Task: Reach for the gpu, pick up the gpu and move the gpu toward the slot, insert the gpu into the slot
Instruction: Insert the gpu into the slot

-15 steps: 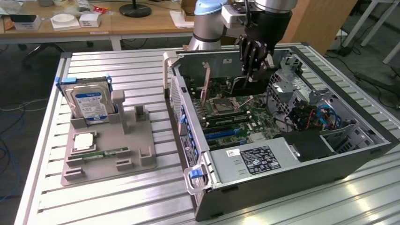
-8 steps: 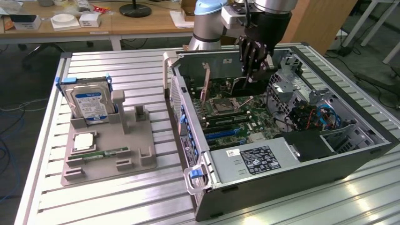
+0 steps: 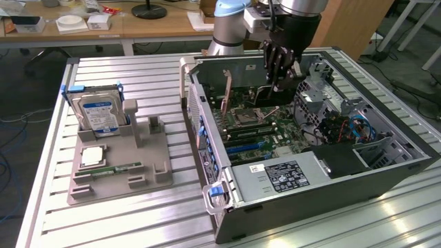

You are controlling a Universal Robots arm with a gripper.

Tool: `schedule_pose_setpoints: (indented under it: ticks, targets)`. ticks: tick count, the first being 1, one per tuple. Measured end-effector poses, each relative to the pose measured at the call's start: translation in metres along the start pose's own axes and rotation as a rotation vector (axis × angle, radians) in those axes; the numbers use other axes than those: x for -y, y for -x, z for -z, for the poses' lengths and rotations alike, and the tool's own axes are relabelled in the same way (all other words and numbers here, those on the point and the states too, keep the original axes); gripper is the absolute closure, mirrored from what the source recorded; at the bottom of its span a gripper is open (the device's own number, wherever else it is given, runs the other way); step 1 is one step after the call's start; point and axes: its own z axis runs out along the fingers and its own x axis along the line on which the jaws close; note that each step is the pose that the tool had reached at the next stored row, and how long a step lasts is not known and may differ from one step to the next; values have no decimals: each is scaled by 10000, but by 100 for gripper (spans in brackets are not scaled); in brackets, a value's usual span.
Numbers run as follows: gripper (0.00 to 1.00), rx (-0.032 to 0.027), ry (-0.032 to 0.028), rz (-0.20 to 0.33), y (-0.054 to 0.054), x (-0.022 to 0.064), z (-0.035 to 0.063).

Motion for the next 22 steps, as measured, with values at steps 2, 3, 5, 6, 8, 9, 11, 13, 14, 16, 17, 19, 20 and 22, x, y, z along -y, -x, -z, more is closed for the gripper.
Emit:
schedule_pose_setpoints:
  ticks: [2, 3, 5, 6, 8, 9, 11, 13, 14, 16, 17, 19, 20, 22]
  targets:
    - [74, 0, 0, 1, 0, 0, -6]
    - [74, -2, 1, 1, 0, 0, -6]
    - [74, -1, 1, 0, 0, 0, -6]
    - [74, -1, 1, 0, 0, 0, -7]
    - [74, 3, -1, 0, 0, 0, -17]
    - [74, 1, -1, 0, 0, 0, -17]
    - [74, 1, 0, 0, 0, 0, -17]
    - [74, 0, 0, 15, 0, 0, -16]
    - [74, 0, -1, 55, 0, 0, -17]
    - [74, 1, 0, 75, 0, 0, -17]
    - [74, 1, 0, 76, 0, 0, -17]
    - [74, 1, 0, 76, 0, 0, -17]
    - [74, 0, 0, 75, 0, -1, -23]
    - [74, 2, 0, 76, 0, -1, -45]
